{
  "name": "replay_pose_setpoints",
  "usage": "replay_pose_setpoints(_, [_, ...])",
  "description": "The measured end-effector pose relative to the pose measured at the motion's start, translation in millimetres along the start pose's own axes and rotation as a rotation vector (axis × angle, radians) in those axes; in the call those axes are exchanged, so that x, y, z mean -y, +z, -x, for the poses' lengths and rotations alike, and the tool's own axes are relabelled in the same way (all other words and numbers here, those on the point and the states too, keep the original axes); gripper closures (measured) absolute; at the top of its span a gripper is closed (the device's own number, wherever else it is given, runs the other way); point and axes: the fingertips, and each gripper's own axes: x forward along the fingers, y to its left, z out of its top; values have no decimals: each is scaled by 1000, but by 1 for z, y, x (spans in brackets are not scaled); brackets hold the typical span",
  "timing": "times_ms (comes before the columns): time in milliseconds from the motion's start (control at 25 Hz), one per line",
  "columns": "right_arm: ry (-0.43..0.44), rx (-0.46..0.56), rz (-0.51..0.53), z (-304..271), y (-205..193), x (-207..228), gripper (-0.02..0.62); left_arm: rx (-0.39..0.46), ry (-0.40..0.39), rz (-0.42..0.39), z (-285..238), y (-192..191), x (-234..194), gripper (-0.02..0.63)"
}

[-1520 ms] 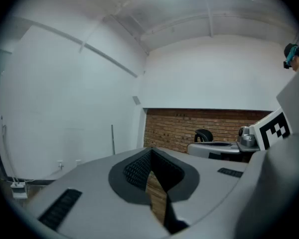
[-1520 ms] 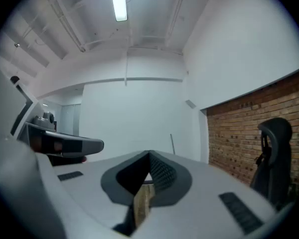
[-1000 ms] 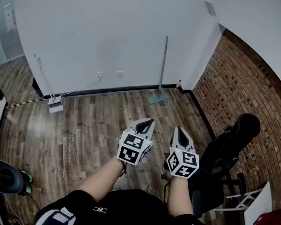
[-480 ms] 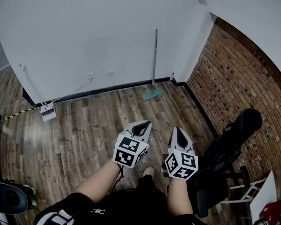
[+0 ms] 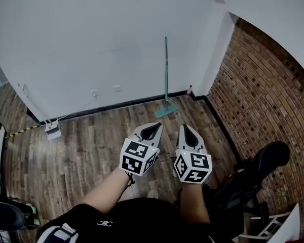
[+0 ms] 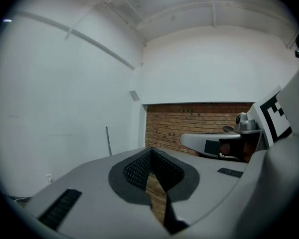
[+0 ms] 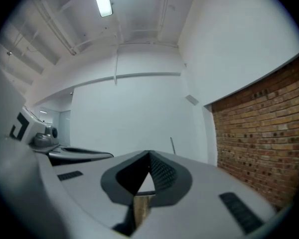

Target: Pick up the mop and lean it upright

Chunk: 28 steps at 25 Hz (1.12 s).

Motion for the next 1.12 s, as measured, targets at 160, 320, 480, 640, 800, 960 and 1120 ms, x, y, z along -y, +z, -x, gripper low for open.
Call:
replay_pose_setpoints(160, [46, -32, 8, -29, -7, 28, 583, -29, 33, -5, -40, 2, -3, 609])
replay_pose_setpoints(320, [55, -47, -35, -51, -14, 49, 581, -76, 58, -10, -67, -6, -13, 609])
replay_pose_setpoints(480, [52, -51, -68, -68, -18, 63, 583, -102, 55, -4, -93, -8, -20, 609])
replay_pose_setpoints(640, [32, -50, -81, -93, -20, 86, 582, -112, 37, -14, -123, -8, -24, 609])
replay_pose_setpoints(800, [-4, -50, -78, -125, -18, 109, 583, -110, 14, -7, -156, -10, -41, 609])
replay_pose_setpoints(960, [-27, -66, -38, -175, -19, 123, 582, -89, -13, 9, -201, -6, -77, 609])
replay_pose_setpoints(1120, [-47, -89, 0, -247, -10, 136, 583, -68, -20, 27, -248, 7, -129, 609])
